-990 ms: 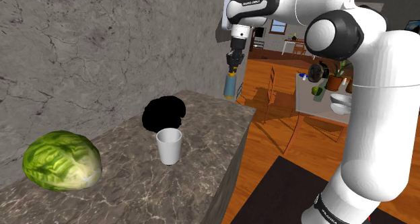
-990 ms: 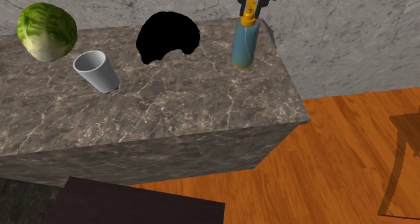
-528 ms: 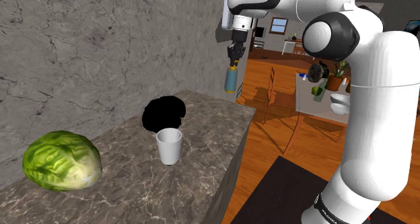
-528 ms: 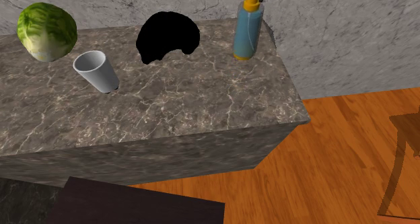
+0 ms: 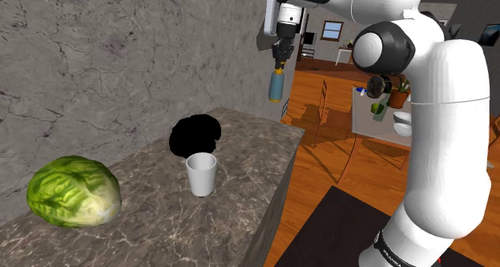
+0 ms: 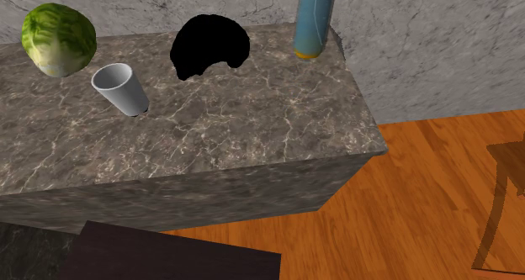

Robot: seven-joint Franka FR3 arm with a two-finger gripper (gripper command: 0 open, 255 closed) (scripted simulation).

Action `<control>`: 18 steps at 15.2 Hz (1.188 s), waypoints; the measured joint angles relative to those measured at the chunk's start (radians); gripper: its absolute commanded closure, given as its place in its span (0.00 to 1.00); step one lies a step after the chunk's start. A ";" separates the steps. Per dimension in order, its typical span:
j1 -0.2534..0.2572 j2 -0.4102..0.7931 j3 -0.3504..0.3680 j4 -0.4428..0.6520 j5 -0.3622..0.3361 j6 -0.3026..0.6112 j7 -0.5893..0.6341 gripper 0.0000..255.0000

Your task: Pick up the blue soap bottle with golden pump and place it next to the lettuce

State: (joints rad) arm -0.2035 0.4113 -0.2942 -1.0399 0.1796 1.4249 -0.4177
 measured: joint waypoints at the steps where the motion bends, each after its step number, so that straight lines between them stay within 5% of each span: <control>1: -0.005 0.013 0.001 0.036 0.004 -0.023 0.002 1.00; 6: -0.032 0.065 0.003 0.181 0.021 -0.115 0.005 1.00; 18: 0.205 -0.227 0.067 -0.237 -0.075 0.035 0.238 1.00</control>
State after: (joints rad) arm 0.0011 0.1842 -0.2268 -1.2773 0.1048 1.4597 -0.1792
